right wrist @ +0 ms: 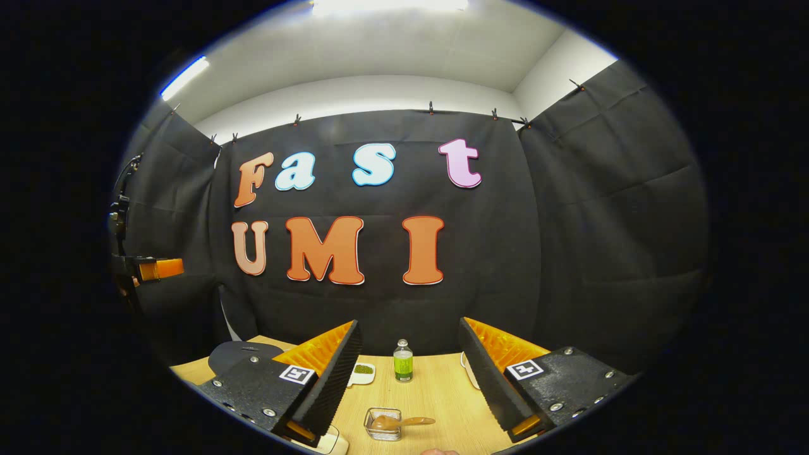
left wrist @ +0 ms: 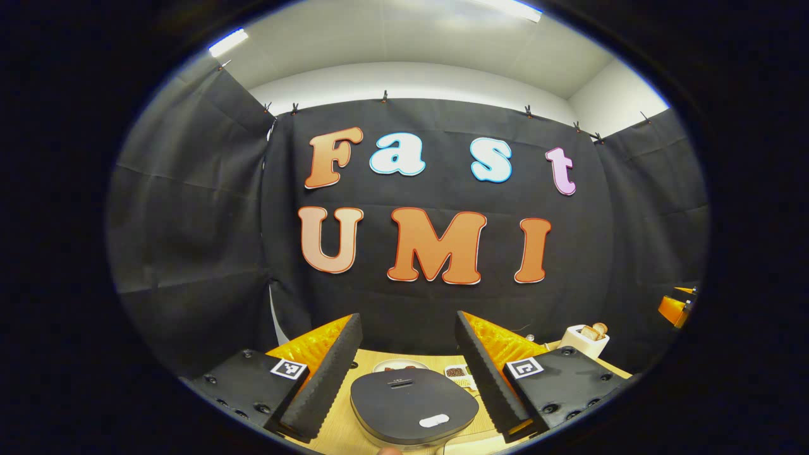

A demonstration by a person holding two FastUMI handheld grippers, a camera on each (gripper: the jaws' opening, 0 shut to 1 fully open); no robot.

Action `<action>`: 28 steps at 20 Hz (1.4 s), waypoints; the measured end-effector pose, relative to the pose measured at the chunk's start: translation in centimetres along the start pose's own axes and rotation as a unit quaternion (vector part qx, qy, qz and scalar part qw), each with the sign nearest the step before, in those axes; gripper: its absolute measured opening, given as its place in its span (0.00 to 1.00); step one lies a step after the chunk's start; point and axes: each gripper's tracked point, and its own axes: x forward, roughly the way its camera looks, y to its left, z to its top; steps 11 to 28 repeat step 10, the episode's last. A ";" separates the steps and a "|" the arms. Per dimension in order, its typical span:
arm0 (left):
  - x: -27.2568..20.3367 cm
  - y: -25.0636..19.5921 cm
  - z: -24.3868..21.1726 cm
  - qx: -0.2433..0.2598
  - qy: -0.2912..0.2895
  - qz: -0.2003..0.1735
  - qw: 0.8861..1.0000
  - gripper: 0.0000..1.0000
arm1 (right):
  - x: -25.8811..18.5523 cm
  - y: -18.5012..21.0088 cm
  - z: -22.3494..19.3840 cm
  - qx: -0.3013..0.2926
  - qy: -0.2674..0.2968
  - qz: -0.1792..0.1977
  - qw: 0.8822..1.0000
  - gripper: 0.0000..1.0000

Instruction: Close the left gripper, press the button to open the rice cooker; take a wooden spoon from the chopstick holder with the right hand, scoop a spoonful of rice and pour it into the rice cooker, then put the wooden spoon back into the chopstick holder.

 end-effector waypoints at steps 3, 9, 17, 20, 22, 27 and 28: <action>-0.4 -0.1 0.6 0.009 -0.010 0.002 1.000 0.97 | 0.2 0.1 0.0 -0.002 -0.003 0.000 1.000 0.95; -0.4 -0.1 0.7 0.018 -0.010 -0.002 1.000 1.00 | 0.3 0.8 -0.4 -0.018 0.005 0.005 1.000 0.95; -0.4 -0.2 0.5 0.016 -0.008 -0.002 1.000 1.00 | 0.4 0.9 -0.5 -0.019 0.006 0.006 1.000 0.95; -0.4 -0.2 0.5 0.016 -0.008 -0.002 1.000 1.00 | 0.4 0.9 -0.5 -0.019 0.006 0.006 1.000 0.95; -0.4 -0.2 0.5 0.016 -0.008 -0.002 1.000 1.00 | 0.4 0.9 -0.5 -0.019 0.006 0.006 1.000 0.95; -0.4 -0.2 0.5 0.016 -0.008 -0.002 1.000 1.00 | 0.4 0.9 -0.5 -0.019 0.006 0.006 1.000 0.95; -0.4 -0.2 0.5 0.016 -0.008 -0.002 1.000 1.00 | 0.4 0.9 -0.5 -0.019 0.006 0.006 1.000 0.95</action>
